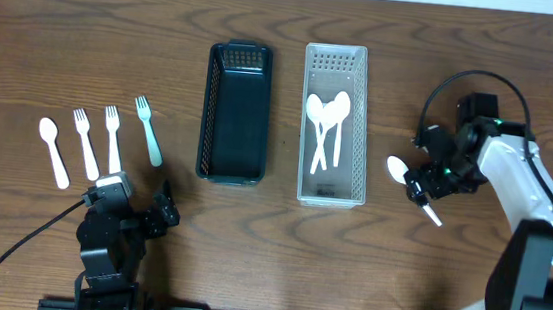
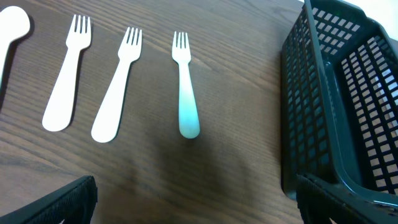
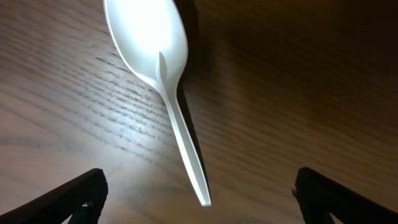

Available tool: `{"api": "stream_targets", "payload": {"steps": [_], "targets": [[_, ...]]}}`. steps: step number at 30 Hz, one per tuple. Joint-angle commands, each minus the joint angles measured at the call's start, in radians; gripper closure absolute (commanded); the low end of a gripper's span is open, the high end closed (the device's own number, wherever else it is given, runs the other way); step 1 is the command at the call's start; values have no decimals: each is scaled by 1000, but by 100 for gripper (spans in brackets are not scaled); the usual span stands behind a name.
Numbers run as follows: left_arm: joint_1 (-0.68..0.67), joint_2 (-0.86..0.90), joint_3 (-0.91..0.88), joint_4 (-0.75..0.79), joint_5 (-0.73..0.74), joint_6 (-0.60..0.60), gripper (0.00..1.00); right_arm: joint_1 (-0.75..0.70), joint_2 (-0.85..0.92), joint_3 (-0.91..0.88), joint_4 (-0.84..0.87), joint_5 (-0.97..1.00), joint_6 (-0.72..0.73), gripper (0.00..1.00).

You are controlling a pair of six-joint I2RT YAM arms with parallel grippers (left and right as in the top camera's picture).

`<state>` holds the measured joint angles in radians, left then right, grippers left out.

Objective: Pack container
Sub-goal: 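Move the right gripper to the last white spoon and grasp it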

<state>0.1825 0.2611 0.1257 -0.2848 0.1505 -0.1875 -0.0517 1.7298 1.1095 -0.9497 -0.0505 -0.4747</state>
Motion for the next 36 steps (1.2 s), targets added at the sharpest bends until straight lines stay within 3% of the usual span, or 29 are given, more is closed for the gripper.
{"api": "stream_targets", "payload": {"steps": [1, 15, 36], "targets": [[6, 3, 2, 2, -1, -9, 2, 12, 49, -7, 9, 11, -25, 1], [6, 3, 2, 2, -1, -9, 2, 106, 105, -7, 111, 107, -24, 1], [6, 3, 2, 2, -2, -9, 2, 105, 105, -14, 146, 106, -33, 1]]}}
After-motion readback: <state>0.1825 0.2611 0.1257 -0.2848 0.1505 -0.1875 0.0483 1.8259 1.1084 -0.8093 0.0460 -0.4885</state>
